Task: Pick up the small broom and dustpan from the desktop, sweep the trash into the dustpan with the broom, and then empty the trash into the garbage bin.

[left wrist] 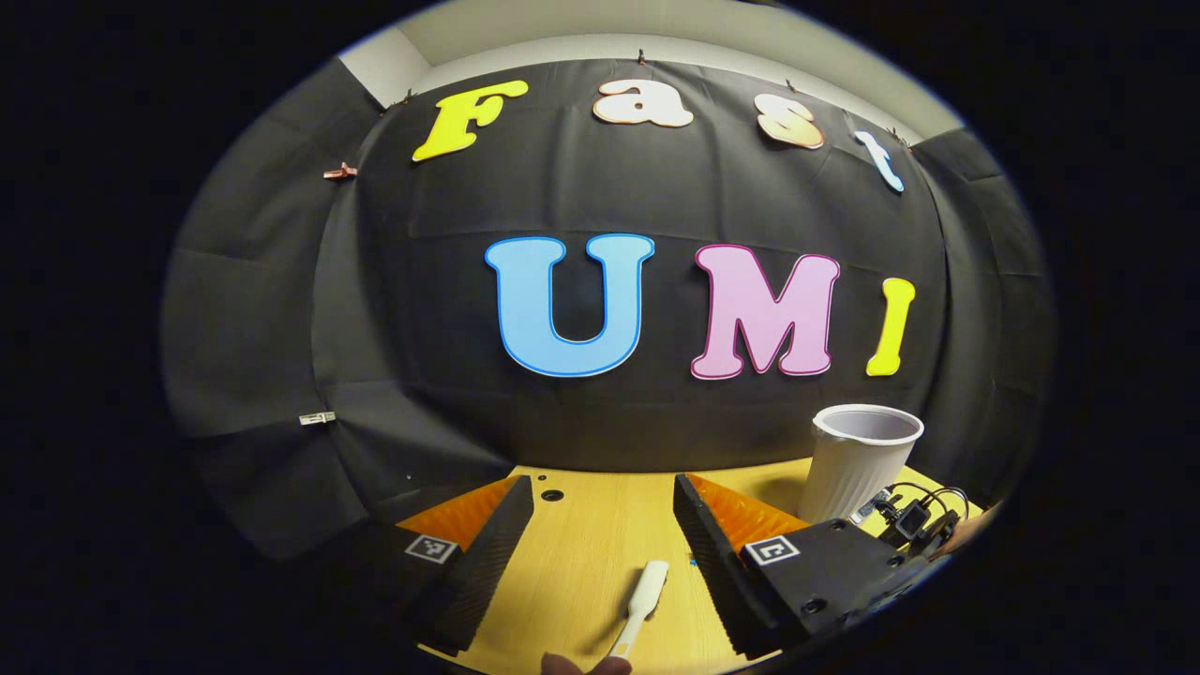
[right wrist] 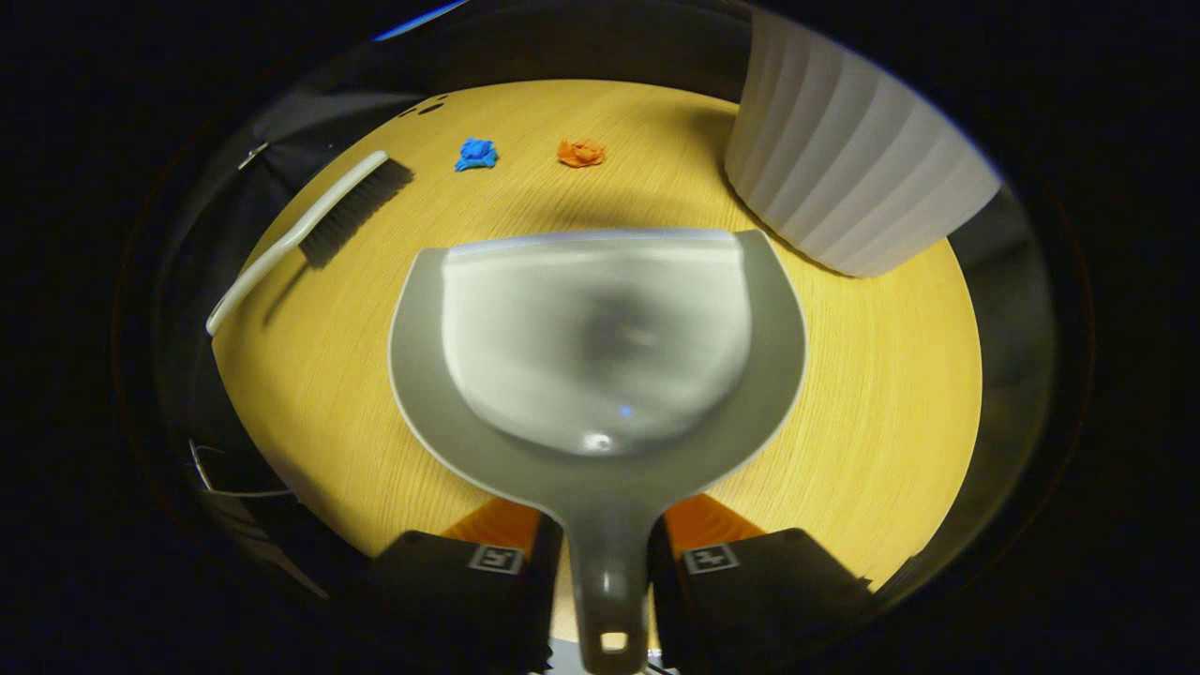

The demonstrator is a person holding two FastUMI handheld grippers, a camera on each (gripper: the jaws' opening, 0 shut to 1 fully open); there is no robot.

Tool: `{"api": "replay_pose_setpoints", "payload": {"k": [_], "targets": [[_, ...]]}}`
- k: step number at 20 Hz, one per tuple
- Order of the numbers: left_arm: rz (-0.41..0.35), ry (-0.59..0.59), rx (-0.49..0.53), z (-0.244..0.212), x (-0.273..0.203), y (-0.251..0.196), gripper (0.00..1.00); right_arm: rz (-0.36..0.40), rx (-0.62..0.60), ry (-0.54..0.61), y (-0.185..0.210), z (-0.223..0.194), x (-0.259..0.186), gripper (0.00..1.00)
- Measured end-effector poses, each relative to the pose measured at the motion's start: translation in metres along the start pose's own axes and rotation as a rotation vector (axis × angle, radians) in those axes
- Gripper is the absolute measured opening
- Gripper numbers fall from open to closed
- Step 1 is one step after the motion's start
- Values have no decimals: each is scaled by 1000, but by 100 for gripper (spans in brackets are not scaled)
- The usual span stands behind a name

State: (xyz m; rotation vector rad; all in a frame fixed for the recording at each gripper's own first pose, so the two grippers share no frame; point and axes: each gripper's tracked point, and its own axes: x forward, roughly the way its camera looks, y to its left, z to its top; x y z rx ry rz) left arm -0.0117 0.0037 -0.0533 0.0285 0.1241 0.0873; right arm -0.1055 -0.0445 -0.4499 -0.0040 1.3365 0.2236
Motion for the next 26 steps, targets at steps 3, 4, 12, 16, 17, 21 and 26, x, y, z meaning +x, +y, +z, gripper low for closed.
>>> {"api": "replay_pose_setpoints", "payload": {"k": [3, 4, 12, 16, 17, 21, 26], "targets": [[-7, 30, -6, -10, 7, -5, 96, 14, -25, -26, 1, 1, -2, 38], [-15, 46, -9, -16, 11, -6, 96, 17, -32, -25, 1, 1, -2, 37], [-236, 418, -14, -120, 52, -34, 96, -13, -193, -117, -8, 19, -62, 35], [-289, 767, 54, -208, 60, -42, 95, 3, -185, -134, -8, 16, -84, 35], [-303, 861, 74, -228, 56, -44, 94, 3, -182, -135, -9, 14, -86, 35], [-311, 1025, 141, -275, 57, -45, 89, -17, -213, -136, -17, 5, -89, 40], [-270, 1162, 152, -317, 58, -44, 86, -15, -221, -126, -18, 1, -88, 35]]}}
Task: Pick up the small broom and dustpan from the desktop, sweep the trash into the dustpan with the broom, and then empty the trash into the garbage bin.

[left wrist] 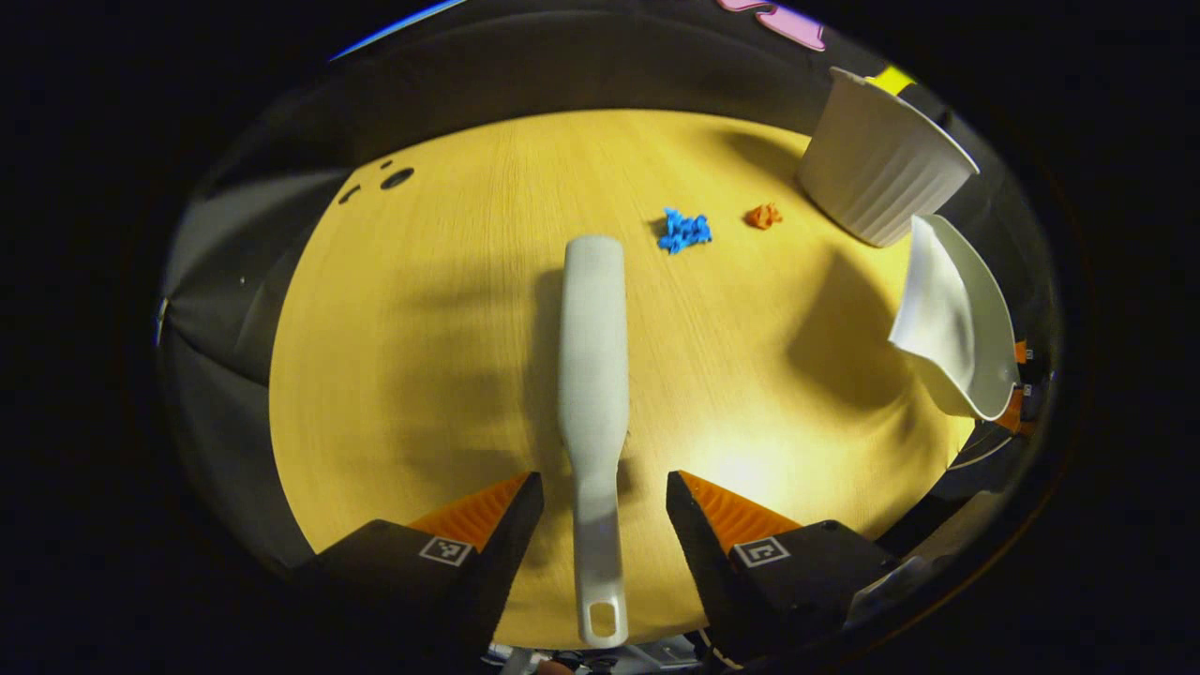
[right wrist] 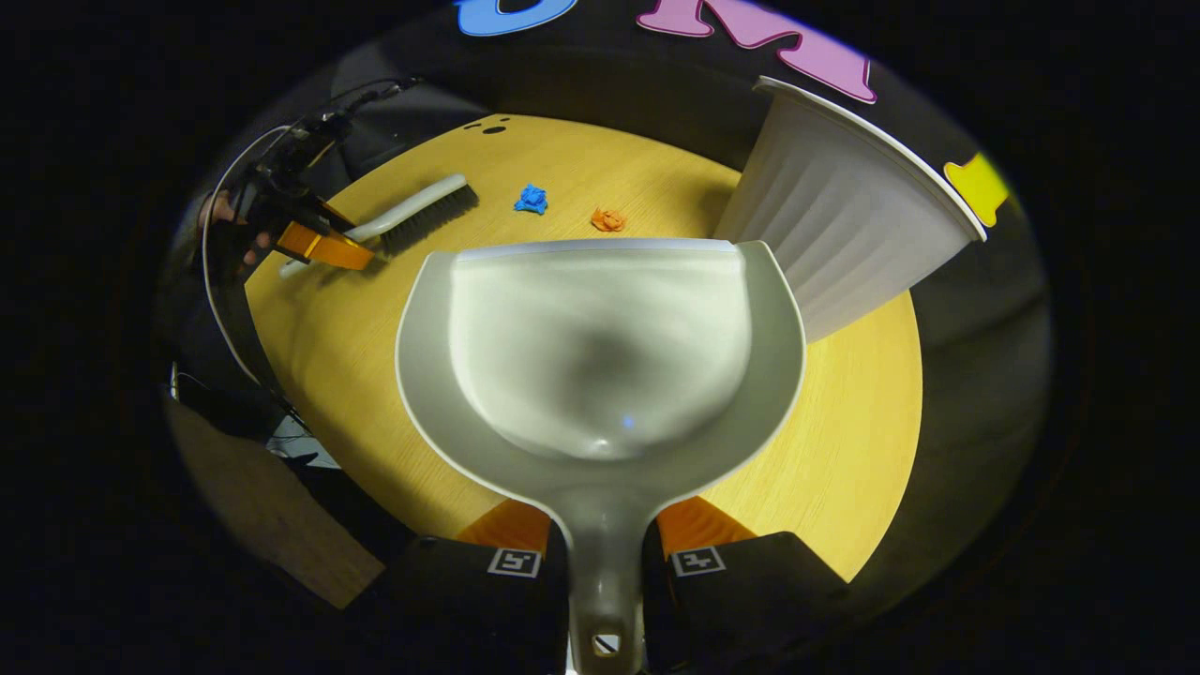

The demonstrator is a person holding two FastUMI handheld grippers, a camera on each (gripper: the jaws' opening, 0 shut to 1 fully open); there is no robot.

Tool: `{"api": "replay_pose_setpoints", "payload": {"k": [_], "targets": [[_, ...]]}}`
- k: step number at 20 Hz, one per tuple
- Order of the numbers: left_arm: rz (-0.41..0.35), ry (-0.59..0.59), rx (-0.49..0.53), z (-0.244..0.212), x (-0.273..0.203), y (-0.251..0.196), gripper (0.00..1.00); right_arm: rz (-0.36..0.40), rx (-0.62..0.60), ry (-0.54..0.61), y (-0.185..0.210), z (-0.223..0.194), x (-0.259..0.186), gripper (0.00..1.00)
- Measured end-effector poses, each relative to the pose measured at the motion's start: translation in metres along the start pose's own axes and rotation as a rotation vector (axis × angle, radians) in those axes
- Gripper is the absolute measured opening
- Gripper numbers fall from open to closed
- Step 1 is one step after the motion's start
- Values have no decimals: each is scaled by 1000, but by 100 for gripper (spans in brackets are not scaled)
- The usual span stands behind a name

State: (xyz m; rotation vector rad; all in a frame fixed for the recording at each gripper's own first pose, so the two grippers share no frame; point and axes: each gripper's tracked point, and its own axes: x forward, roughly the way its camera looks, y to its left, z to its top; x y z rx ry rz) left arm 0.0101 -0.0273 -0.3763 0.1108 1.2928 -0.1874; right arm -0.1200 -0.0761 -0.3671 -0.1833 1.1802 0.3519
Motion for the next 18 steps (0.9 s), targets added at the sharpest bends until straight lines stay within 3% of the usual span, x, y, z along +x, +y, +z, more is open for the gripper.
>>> {"api": "replay_pose_setpoints", "payload": {"k": [5, 7, 9, 12, 15, 18], "targets": [[35, 39, 0, 0, 21, 3, 76, 8, -2, 11, 1, -1, 0, 35], [44, 54, -2, 0, 27, 4, 67, 15, -5, 18, 2, -1, 0, 35], [57, 34, 5, 7, 29, 5, 57, 24, -7, 29, 4, -1, 1, 35], [81, 58, 57, 9, 29, 8, 27, 42, -8, 73, 10, -3, 1, 35], [114, 3, 159, 40, 23, 18, 25, 41, -3, 148, 13, -4, 5, 35], [75, -70, 233, 92, 21, 16, 24, 42, -3, 232, 12, -2, 15, 35]]}}
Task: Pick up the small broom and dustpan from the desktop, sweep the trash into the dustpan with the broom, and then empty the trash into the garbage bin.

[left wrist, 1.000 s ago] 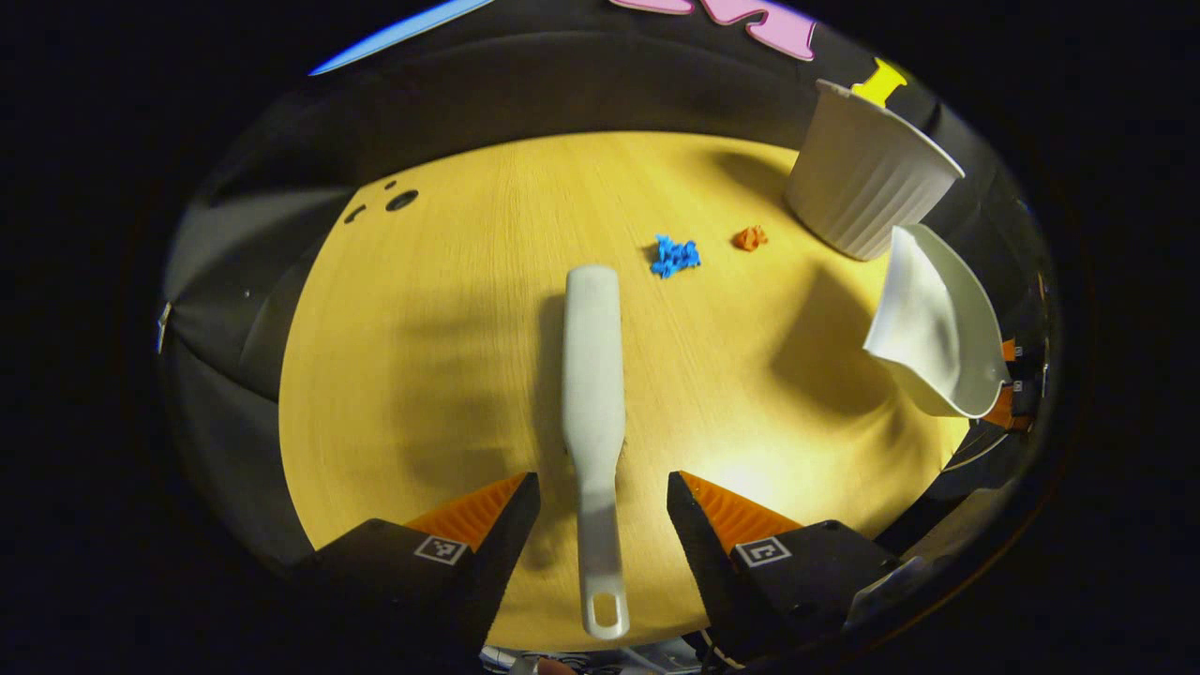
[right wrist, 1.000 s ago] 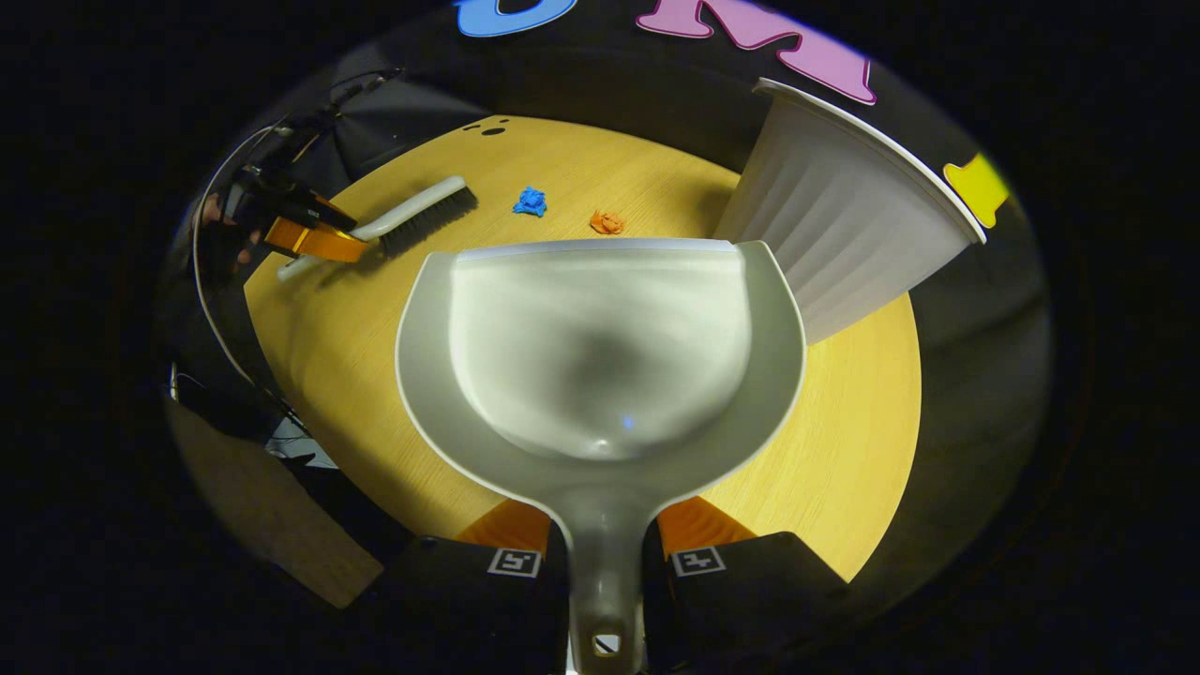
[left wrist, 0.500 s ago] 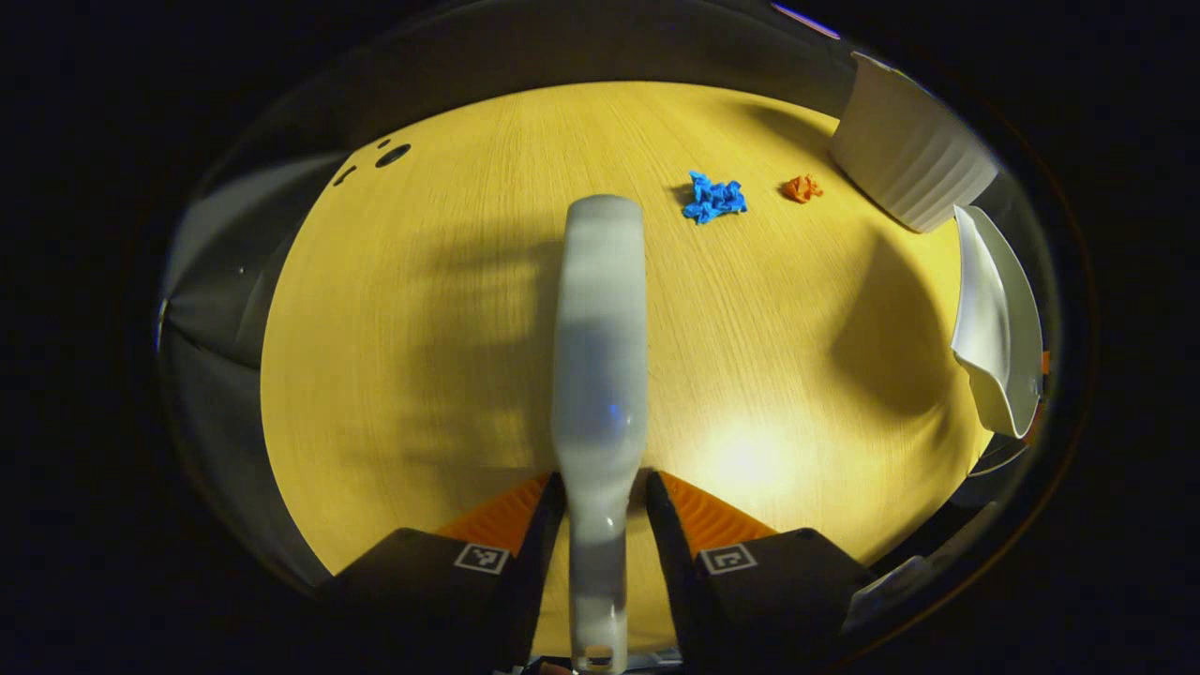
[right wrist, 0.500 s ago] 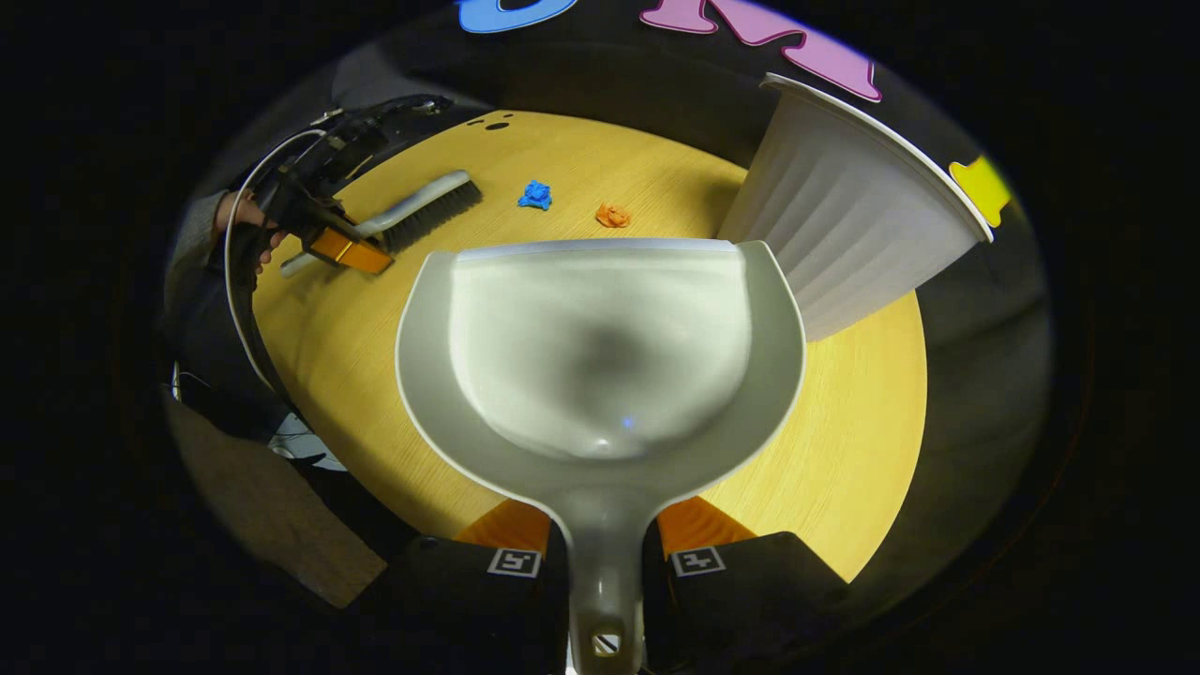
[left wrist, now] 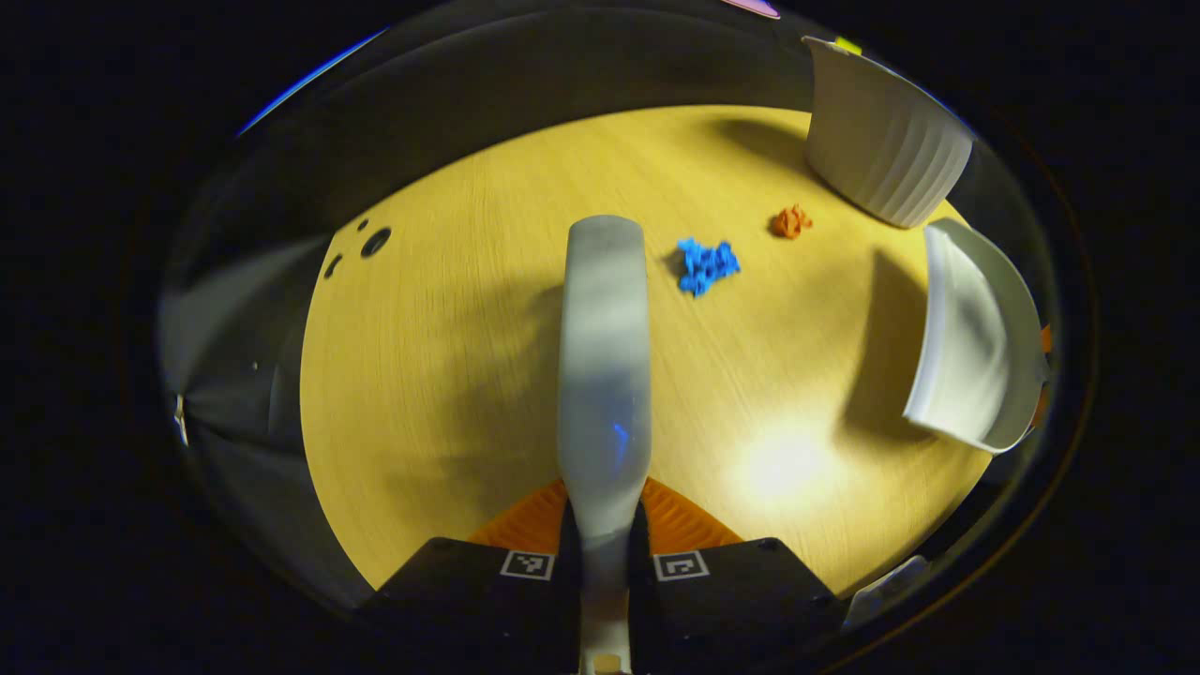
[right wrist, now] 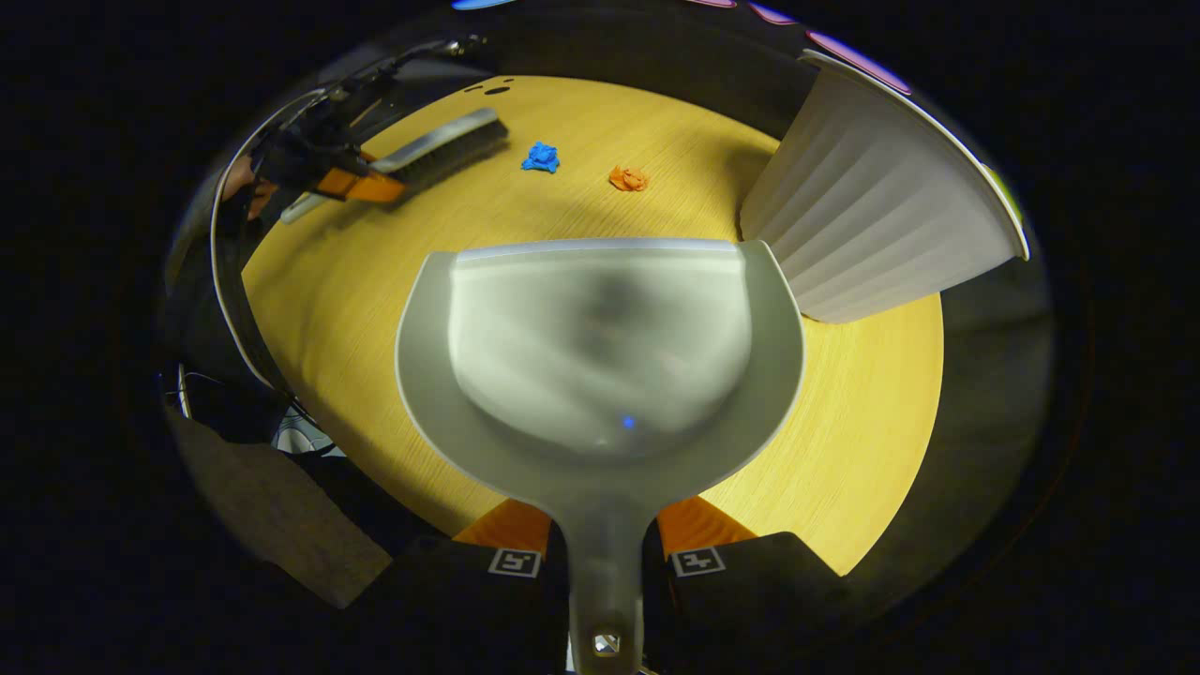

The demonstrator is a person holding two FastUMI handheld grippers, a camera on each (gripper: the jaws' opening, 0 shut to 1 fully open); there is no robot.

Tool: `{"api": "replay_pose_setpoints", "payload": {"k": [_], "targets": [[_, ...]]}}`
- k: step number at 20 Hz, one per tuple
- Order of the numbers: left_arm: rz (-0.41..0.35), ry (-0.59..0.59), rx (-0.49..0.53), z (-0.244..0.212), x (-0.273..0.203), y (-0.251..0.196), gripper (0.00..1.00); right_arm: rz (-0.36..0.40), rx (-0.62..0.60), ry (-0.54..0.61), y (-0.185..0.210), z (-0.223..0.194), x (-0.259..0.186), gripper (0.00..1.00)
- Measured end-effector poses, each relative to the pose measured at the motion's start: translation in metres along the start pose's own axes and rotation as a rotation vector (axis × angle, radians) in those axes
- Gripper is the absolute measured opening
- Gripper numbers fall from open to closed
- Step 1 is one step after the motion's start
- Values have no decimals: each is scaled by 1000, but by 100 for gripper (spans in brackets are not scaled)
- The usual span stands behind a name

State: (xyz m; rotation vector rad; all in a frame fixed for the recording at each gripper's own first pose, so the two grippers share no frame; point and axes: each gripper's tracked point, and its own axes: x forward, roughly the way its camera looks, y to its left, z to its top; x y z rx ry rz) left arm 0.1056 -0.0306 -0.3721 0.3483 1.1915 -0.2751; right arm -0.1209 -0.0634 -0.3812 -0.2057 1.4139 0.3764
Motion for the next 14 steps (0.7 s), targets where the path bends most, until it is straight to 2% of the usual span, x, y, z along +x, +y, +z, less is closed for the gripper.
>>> {"api": "replay_pose_setpoints", "payload": {"k": [1, 4, 7, 8, 9, 11, 12, 13, 14], "targets": [[-8, -14, 40, 17, 3, 3, 22, 2, 0, 21, 0, 3, 4, 35], [-5, -14, 153, 57, 16, 8, 24, 26, -2, 84, 4, 12, 14, 35], [-3, 18, 212, 72, 38, 8, 24, 34, 2, 117, 4, 19, 23, 33], [-14, 27, 227, 75, 45, 5, 24, 38, 2, 124, 4, 19, 24, 31], [-27, 39, 249, 77, 50, -1, 24, 41, 0, 132, 3, 19, 27, 35], [-50, 53, 298, 83, 52, -12, 24, 54, 13, 134, 0, 24, 31, 35], [-70, 51, 311, 87, 52, -23, 22, 56, 19, 129, 0, 25, 30, 40], [-93, 51, 326, 88, 52, -34, 24, 56, 22, 123, -1, 27, 29, 35], [-119, 56, 344, 88, 52, -47, 24, 58, 21, 122, 1, 25, 27, 36]]}}
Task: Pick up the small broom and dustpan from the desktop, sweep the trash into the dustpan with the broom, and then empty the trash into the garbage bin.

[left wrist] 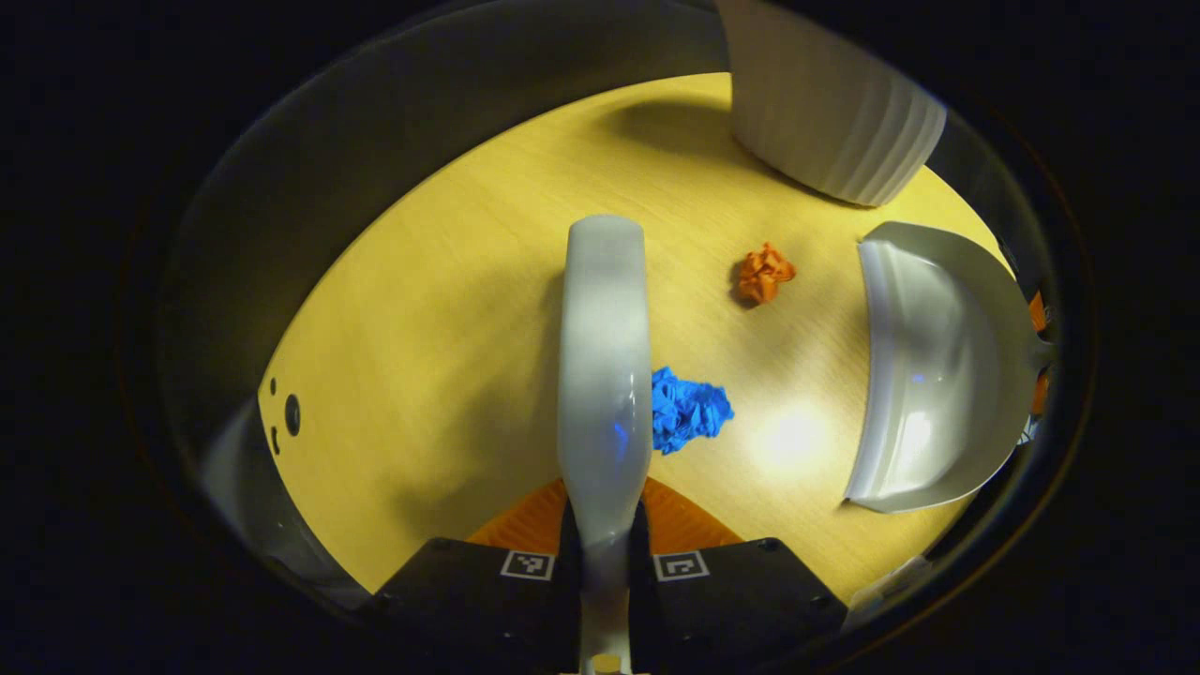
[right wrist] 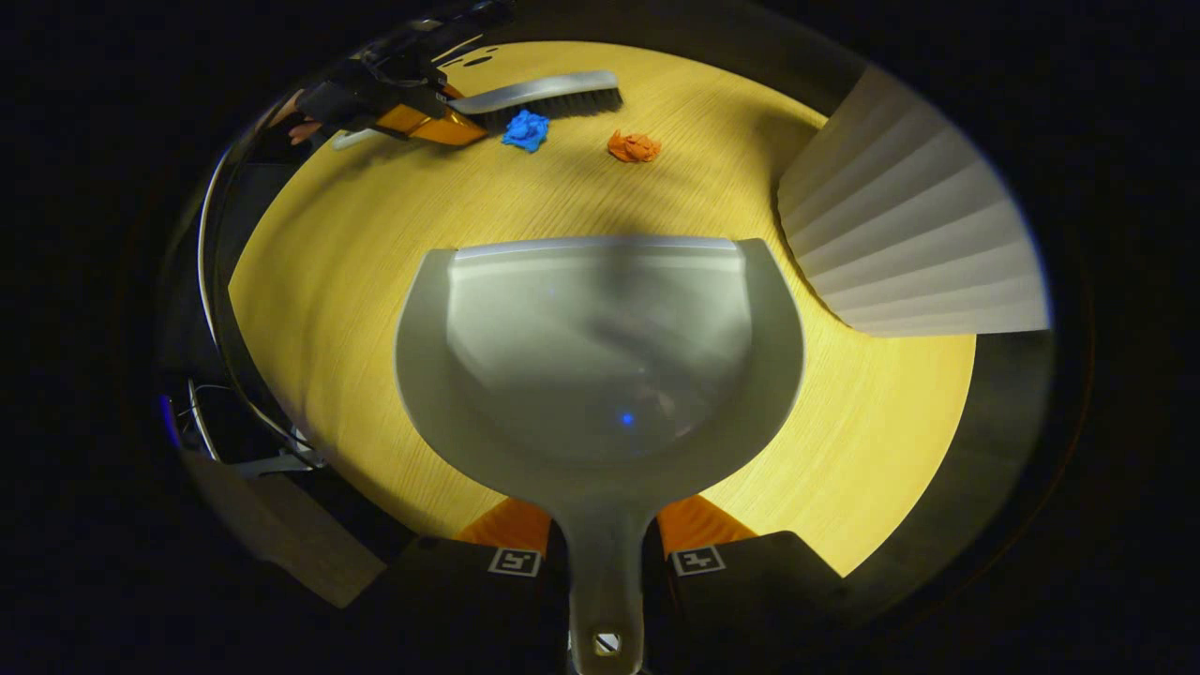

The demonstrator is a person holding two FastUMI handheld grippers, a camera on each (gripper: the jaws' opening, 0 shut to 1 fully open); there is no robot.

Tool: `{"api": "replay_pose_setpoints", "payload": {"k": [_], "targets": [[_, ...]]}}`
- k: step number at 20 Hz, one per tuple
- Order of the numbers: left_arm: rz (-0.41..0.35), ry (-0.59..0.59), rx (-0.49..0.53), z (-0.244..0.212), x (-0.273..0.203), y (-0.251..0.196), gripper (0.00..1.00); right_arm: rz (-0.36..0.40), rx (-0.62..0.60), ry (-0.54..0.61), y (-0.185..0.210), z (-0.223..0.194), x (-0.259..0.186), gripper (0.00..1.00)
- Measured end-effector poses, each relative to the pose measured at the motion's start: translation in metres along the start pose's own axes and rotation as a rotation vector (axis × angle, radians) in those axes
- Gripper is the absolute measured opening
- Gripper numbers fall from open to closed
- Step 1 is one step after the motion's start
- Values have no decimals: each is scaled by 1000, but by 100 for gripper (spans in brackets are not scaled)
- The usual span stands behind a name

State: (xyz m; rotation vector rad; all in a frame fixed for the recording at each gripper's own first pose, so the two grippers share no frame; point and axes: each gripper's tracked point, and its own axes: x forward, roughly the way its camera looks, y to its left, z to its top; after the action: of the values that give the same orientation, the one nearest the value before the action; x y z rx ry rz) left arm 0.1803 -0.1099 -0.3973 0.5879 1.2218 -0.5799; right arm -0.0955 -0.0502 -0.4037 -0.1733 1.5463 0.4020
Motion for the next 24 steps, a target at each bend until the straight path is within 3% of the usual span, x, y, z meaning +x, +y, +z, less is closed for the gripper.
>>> {"api": "replay_pose_setpoints", "payload": {"k": [8, 9, 14, 19, 20, 21, 22, 24], "targets": [[-266, 22, 105, 17, -17, -102, 24, 2, -33, -21, -5, -3, 6, 36], [-294, 28, 90, 13, -21, -116, 27, 3, -29, -36, -5, -6, 8, 36], [-413, 45, -34, 4, -36, -150, 24, 12, 14, -145, 3, 1, 17, 35], [-419, -34, -125, -5, -69, -146, 24, 43, 66, -230, 8, -3, 24, 35], [-398, -65, -135, -7, -81, -141, 24, 40, 65, -248, 7, -5, 25, 40], [-367, -93, -152, -6, -89, -132, 24, 32, 65, -261, 5, -7, 27, 31], [-331, -124, -181, -6, -95, -123, 24, 21, 71, -271, 3, -8, 27, 40], [-267, -187, -265, -10, -114, -99, 22, 5, 96, -288, 1, -11, 18, 35]]}}
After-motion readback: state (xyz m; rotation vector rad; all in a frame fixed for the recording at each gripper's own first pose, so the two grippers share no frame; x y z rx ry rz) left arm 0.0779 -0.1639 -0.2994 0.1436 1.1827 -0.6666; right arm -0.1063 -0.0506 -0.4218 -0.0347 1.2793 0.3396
